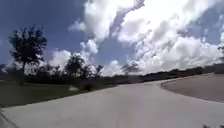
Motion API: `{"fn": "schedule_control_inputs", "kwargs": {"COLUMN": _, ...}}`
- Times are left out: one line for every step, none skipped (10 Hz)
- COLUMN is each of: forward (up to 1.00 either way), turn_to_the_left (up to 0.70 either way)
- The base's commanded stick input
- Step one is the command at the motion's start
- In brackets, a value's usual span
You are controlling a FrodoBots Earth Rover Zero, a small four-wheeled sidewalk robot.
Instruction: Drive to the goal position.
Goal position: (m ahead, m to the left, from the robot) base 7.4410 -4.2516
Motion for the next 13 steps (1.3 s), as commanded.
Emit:
{"fn": "schedule_control_inputs", "kwargs": {"forward": 1.00, "turn_to_the_left": 0.00}}
{"fn": "schedule_control_inputs", "kwargs": {"forward": 1.00, "turn_to_the_left": -0.27}}
{"fn": "schedule_control_inputs", "kwargs": {"forward": 1.00, "turn_to_the_left": -0.25}}
{"fn": "schedule_control_inputs", "kwargs": {"forward": 1.00, "turn_to_the_left": 0.00}}
{"fn": "schedule_control_inputs", "kwargs": {"forward": 1.00, "turn_to_the_left": 0.00}}
{"fn": "schedule_control_inputs", "kwargs": {"forward": 1.00, "turn_to_the_left": 0.00}}
{"fn": "schedule_control_inputs", "kwargs": {"forward": 1.00, "turn_to_the_left": 0.00}}
{"fn": "schedule_control_inputs", "kwargs": {"forward": 1.00, "turn_to_the_left": 0.00}}
{"fn": "schedule_control_inputs", "kwargs": {"forward": 1.00, "turn_to_the_left": 0.00}}
{"fn": "schedule_control_inputs", "kwargs": {"forward": 1.00, "turn_to_the_left": 0.00}}
{"fn": "schedule_control_inputs", "kwargs": {"forward": 1.00, "turn_to_the_left": 0.00}}
{"fn": "schedule_control_inputs", "kwargs": {"forward": 1.00, "turn_to_the_left": -0.07}}
{"fn": "schedule_control_inputs", "kwargs": {"forward": 1.00, "turn_to_the_left": -0.24}}
